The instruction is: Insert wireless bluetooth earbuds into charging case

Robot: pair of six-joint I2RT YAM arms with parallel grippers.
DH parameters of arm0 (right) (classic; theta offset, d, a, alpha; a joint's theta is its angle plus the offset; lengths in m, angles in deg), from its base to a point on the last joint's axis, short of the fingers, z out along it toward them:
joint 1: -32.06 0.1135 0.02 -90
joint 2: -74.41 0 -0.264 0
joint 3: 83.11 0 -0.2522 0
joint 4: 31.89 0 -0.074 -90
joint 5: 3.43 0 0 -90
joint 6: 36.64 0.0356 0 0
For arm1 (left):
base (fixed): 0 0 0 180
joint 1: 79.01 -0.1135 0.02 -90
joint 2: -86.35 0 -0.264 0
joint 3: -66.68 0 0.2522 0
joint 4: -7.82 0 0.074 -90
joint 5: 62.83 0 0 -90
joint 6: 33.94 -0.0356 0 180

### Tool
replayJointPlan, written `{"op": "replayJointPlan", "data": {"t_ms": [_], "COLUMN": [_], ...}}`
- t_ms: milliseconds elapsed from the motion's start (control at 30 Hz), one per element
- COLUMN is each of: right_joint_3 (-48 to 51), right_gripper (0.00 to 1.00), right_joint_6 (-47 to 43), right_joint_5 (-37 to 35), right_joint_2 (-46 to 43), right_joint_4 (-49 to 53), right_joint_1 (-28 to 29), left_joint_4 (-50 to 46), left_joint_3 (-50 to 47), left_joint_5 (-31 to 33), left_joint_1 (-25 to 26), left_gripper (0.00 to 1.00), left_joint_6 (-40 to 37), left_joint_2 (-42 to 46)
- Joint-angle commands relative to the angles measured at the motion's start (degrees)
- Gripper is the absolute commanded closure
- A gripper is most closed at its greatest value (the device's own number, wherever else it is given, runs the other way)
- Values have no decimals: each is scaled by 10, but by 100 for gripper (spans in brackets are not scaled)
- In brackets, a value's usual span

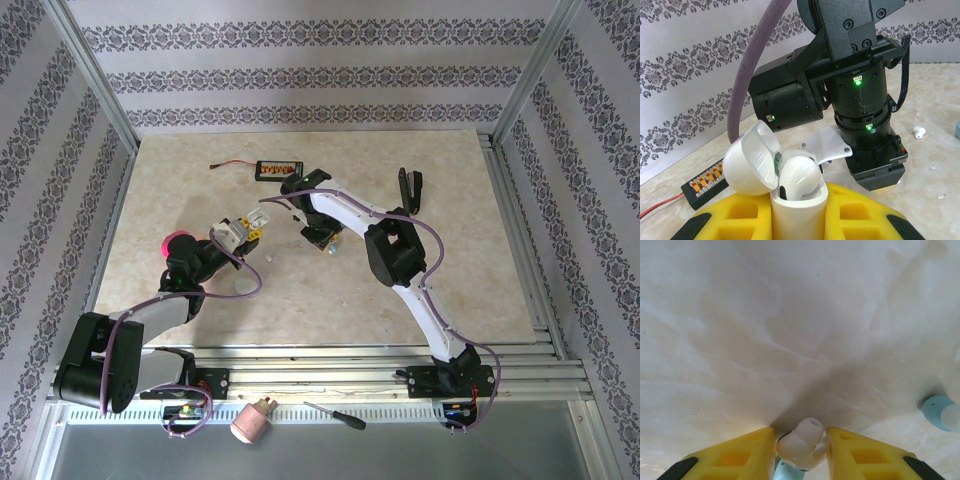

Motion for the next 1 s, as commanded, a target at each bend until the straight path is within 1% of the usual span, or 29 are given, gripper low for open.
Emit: {"op": "replayJointPlan", "data": {"t_ms": [0,167,367,667,800,967], "right_joint_3": [-3,7,61,210,244,278], "right_gripper": [71,75,77,77,77,77], "right_joint_6": [-3,1,11,30,35,38], "right_joint_5": [-11,-8,49,169,222,318], "right_joint_2": [18,2,-67,-235,-281,-330], "right_joint_4": [7,-1,-55,-186,-208,-241], "right_joint_1": [1,0,-10,-45,-60,-66], "left_joint_4": [21,19,21,33,48,73], "left_joint_3": [-6,-5,-3,11,17,28], "left_joint_5": [-2,-4,-17,-53,-64,-101], "left_joint_1": [-5,-5,-5,-3,-1,3], "left_gripper": [100,100,100,100,100,100], "left_joint_6": [4,3,5,9,23,49], "left_joint_2": [11,11,4,-19,-30,-56]}}
